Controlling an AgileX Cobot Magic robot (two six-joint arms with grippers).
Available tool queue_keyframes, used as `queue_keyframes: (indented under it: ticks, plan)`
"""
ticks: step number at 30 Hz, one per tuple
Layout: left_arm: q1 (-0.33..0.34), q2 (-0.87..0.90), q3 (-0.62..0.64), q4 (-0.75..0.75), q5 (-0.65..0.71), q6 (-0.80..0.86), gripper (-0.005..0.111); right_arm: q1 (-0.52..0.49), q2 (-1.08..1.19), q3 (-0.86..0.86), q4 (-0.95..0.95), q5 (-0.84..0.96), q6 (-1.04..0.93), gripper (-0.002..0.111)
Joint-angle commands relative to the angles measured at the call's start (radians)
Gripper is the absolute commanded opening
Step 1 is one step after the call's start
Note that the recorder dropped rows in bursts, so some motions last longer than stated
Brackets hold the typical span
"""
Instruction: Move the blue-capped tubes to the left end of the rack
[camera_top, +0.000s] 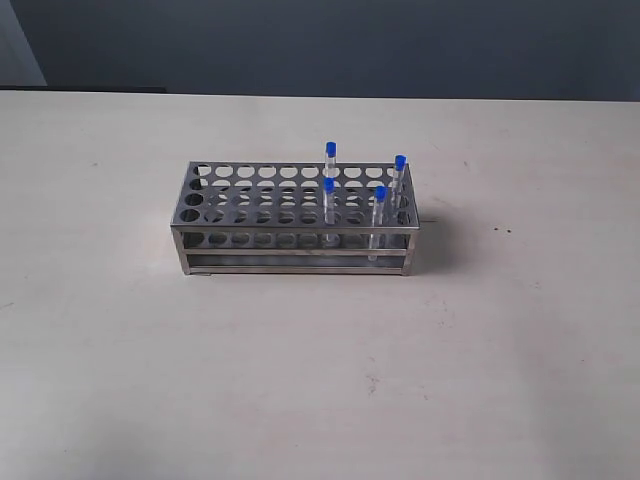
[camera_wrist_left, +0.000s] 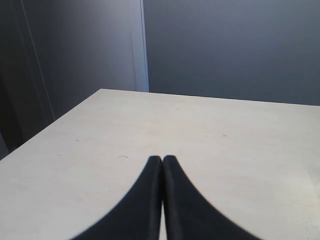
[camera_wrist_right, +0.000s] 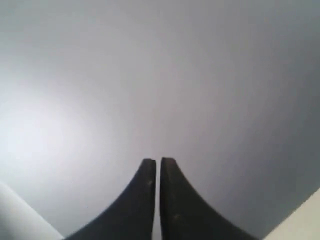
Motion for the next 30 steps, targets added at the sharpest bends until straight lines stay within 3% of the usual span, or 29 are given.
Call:
queue_keyframes:
  ticks: [1,5,8,10,12,19,21,30]
  plan:
    - [-0.006,0.003,0.004,-0.005,-0.011,-0.002,0.000,-0.002,0.223,-0.216,-0.334,0.289,-0.011,0.004]
    - [-0.006,0.003,0.004,-0.005,-0.011,-0.002,0.000,0.025,0.562,-0.418,-0.186,0.490,-0.415,0.008]
    - [-0.006,0.003,0.004,-0.005,-0.011,-0.002,0.000,0.094,0.834,-0.588,0.052,0.627,-0.783,0.009]
    - [-0.006,0.003,0.004,-0.005,-0.011,-0.002,0.000,0.164,1.015,-0.715,0.097,0.716,-0.899,0.009]
    - [-0.006,0.003,0.004,-0.005,-0.011,-0.002,0.000,0.242,1.165,-0.832,0.030,0.766,-0.888,0.009]
    - [-0.006,0.003,0.004,-0.005,-0.011,-0.002,0.000,0.506,1.603,-1.121,-0.619,1.015,-0.452,0.009]
    - [-0.006,0.003,0.004,-0.005,-0.011,-0.002,0.000,0.558,1.678,-1.170,-0.707,1.041,-0.407,0.009]
    - [-0.006,0.003,0.004,-0.005,-0.011,-0.002,0.000,0.606,1.737,-1.198,-0.637,0.957,-0.372,0.009]
